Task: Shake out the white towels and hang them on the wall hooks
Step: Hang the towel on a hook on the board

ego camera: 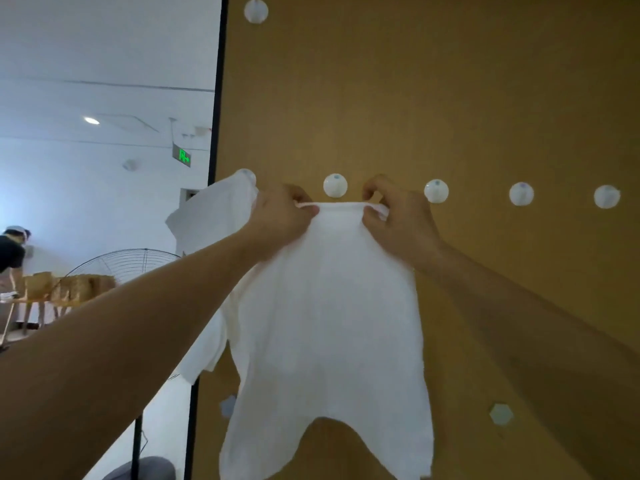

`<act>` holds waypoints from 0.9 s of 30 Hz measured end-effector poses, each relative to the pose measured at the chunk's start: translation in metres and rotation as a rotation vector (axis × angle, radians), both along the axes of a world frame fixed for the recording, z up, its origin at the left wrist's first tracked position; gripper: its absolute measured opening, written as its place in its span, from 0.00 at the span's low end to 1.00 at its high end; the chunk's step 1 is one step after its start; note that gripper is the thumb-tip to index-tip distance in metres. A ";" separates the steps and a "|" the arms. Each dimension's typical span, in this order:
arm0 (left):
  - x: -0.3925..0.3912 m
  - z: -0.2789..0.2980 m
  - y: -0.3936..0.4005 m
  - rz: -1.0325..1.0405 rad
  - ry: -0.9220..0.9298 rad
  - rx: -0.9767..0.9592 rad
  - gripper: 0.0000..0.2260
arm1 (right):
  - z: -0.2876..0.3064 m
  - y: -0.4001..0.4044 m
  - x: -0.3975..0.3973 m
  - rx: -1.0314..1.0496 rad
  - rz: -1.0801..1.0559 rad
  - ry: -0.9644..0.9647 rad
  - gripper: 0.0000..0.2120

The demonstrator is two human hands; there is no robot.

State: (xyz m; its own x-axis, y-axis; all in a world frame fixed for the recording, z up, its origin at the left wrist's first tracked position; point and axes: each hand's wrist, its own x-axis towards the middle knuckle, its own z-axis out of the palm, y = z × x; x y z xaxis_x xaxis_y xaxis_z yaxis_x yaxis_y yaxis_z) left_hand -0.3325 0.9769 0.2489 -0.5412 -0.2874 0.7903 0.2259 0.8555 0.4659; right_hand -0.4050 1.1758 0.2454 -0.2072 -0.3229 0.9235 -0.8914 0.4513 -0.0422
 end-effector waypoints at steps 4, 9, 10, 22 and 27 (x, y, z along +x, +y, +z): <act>-0.047 0.034 -0.002 0.066 0.217 -0.108 0.02 | 0.031 -0.010 -0.058 0.155 -0.144 0.320 0.09; -0.103 0.066 -0.018 0.207 0.265 -0.344 0.13 | 0.067 -0.039 -0.115 0.184 -0.314 0.241 0.16; -0.112 0.068 -0.021 0.250 0.253 -0.373 0.14 | 0.071 -0.044 -0.124 0.177 -0.302 0.198 0.17; -0.166 0.007 -0.014 -0.003 0.393 -0.061 0.13 | 0.009 -0.094 -0.144 -0.183 0.162 -0.263 0.16; -0.159 -0.026 -0.007 -0.042 0.310 -0.003 0.22 | -0.018 -0.100 -0.124 -0.195 0.079 -0.232 0.16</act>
State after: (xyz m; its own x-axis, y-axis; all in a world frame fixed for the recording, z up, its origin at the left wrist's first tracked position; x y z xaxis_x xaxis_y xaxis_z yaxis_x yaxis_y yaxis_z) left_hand -0.4913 0.9698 0.2230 -0.2854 -0.2678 0.9202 0.3917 0.8437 0.3671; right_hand -0.5291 1.0757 0.2276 -0.4008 -0.1675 0.9007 -0.8798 0.3446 -0.3274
